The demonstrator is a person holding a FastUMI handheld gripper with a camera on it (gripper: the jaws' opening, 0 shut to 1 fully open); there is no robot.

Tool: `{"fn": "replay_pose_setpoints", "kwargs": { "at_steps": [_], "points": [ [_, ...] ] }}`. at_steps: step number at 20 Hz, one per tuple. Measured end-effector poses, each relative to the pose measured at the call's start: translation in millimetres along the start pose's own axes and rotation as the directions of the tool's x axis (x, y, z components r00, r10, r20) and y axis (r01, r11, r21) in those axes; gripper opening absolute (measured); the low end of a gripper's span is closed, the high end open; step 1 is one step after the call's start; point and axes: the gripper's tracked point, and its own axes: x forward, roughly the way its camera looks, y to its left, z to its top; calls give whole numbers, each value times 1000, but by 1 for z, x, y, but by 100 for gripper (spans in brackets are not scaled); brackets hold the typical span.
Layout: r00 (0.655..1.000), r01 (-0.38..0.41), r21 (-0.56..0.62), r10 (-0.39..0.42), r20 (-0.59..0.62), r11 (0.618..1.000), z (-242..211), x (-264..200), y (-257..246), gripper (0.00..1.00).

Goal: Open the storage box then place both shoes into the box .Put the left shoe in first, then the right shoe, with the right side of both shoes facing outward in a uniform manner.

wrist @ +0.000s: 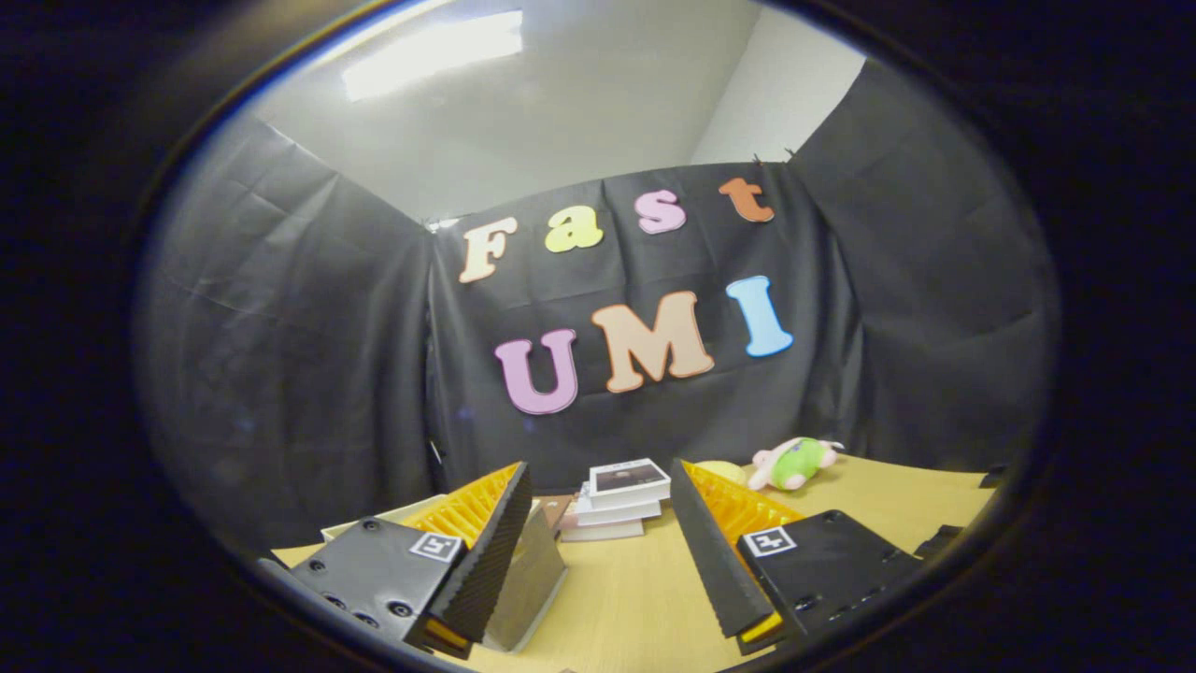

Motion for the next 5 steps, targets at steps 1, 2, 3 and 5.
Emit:
{"fn": "replay_pose_setpoints", "kwargs": {
  "at_steps": [1,2,3,5],
  "points": [
    [1000,-3,-12,3,-4,1000,-6,0,-2,93],
    [1000,1,-25,-1,-10,1000,-13,-1,-4,93],
    [1000,4,-42,-5,-18,999,-19,-2,-6,93],
    [999,13,-90,-16,-30,996,-30,-2,-8,93]
  ]
}}
